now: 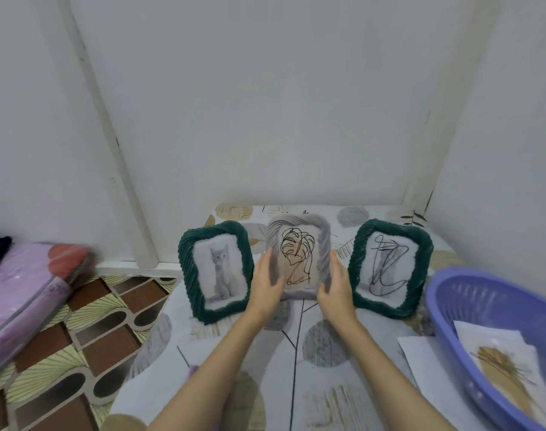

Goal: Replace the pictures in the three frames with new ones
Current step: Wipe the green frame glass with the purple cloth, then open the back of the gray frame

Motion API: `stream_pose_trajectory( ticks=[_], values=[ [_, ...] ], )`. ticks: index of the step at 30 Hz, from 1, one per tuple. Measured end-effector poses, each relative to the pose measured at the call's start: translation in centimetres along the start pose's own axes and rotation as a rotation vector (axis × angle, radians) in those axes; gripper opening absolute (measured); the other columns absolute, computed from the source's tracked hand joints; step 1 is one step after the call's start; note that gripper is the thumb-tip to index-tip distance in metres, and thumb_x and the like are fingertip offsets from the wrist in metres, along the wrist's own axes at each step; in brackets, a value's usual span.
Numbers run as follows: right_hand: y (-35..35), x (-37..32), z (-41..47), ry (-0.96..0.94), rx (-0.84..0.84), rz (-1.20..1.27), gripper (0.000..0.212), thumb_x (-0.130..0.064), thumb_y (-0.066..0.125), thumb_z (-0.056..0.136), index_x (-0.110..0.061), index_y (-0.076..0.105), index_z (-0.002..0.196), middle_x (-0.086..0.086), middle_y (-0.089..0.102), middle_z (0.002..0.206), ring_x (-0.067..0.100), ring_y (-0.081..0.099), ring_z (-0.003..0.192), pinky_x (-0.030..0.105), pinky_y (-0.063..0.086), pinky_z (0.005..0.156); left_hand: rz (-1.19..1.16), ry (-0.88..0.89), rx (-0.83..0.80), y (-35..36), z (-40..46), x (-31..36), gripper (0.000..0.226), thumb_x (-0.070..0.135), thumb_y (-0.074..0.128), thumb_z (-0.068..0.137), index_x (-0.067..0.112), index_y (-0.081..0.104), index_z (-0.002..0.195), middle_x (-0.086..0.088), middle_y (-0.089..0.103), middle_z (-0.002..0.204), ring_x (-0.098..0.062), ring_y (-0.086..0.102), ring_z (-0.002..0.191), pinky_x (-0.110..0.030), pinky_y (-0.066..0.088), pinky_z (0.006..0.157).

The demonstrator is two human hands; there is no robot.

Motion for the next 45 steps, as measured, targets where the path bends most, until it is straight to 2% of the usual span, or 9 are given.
stream_pose_trajectory(
  ticks=[6,9,17,20,24,28,34,37,45],
  values=[
    [-0.7,0.8,0.1,0.058,-0.007,0.073,0.085,0.009,0.056,0.08,-0.038,0.022,0.143,0.005,0.046,0.135,0.023,0.05,0.121,0.046,0.048,0.098,-0.107,-0.11,0.025,-0.9,0.8,0.6,0.065,-0.003,0.05,0.088,0.013,0.023,0.144,-0.007,0.034,0.147,-0.021,0.036,0.135,-0.045,0.032,0.113],
    [-1.3,0.8,-1.0,0.081,-0.007,0.149,0.082,0.005,0.063,0.08,-0.029,0.024,0.144,0.002,0.058,0.108,0.019,0.059,0.102,0.043,0.052,0.092,-0.087,-0.135,-0.001,-1.1,0.5,1.1,0.064,0.0,0.052,0.088,0.012,0.023,0.144,-0.007,0.04,0.141,-0.019,0.043,0.126,-0.042,0.038,0.109],
    [-3.8,-1.0,-5.1,0.105,-0.078,0.367,0.075,0.01,0.06,0.08,-0.022,0.031,0.141,0.01,0.051,0.131,0.027,0.057,0.11,0.042,0.051,0.092,-0.167,-0.141,-0.015,-2.3,-4.8,2.2,0.072,0.003,0.055,0.088,0.018,0.016,0.147,-0.008,0.026,0.151,-0.024,0.032,0.136,-0.043,0.035,0.11],
    [-5.6,-0.9,-7.2,0.106,-0.168,0.442,0.082,0.009,0.063,0.079,-0.026,0.026,0.144,0.013,0.052,0.132,0.029,0.06,0.109,0.047,0.053,0.089,-0.301,-0.115,-0.04,-3.2,-7.7,3.1,0.074,0.003,0.058,0.086,0.025,0.019,0.145,-0.011,0.04,0.142,-0.025,0.047,0.125,-0.04,0.045,0.101],
    [-8.1,-1.4,-10.6,0.064,-0.318,0.433,0.083,0.01,0.061,0.08,-0.035,0.026,0.14,0.001,0.057,0.112,0.022,0.062,0.097,0.027,0.058,0.071,-0.436,-0.118,0.015,-3.6,-11.8,3.8,0.066,-0.001,0.061,0.083,0.034,0.039,0.134,-0.011,0.06,0.12,-0.024,0.059,0.109,-0.043,0.05,0.094],
    [-9.1,-1.5,-13.3,0.002,-0.202,0.233,0.076,0.001,0.064,0.082,-0.028,0.029,0.143,0.008,0.053,0.104,0.018,0.058,0.081,0.027,0.054,0.075,-0.521,-0.088,0.125,-2.9,-16.0,4.5,0.064,-0.013,0.054,0.081,0.028,0.045,0.129,-0.009,0.063,0.111,-0.008,0.067,0.091,-0.027,0.057,0.08],
    [-8.3,-5.3,-17.2,-0.237,-0.07,0.153,0.051,-0.028,0.054,0.091,-0.05,0.029,0.131,-0.005,0.049,0.122,0.01,0.059,0.095,0.014,0.051,0.077,-0.283,0.131,0.109,-1.1,-20.0,5.9,0.065,-0.011,0.052,0.08,0.04,0.049,0.121,0.003,0.062,0.114,-0.008,0.063,0.094,-0.02,0.052,0.08],
    [-8.1,-6.1,-18.0,-0.212,0.015,0.175,0.055,-0.039,0.057,0.087,-0.044,0.031,0.136,-0.007,0.047,0.128,0.012,0.054,0.112,0.031,0.049,0.095,-0.181,0.22,0.004,0.3,-21.4,6.7,0.056,0.004,0.056,0.077,0.044,0.049,0.117,0.014,0.063,0.113,0.005,0.06,0.096,-0.012,0.048,0.081],
    [-11.6,-3.9,-18.2,-0.119,0.03,0.296,0.045,0.0,0.051,0.09,-0.025,0.047,0.127,-0.012,0.047,0.13,0.008,0.042,0.125,0.026,0.033,0.107,-0.269,0.223,0.144,-0.7,-21.1,8.1,0.034,0.004,0.057,0.087,0.036,0.06,0.098,0.004,0.067,0.09,-0.013,0.064,0.083,-0.018,0.052,0.069]
  ],
)
Point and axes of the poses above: each hand's wrist, its own z-axis towards the middle knuckle, its own y-axis out of the palm, x = y × z, the point moved 1 cm from there along z, towards the middle knuckle
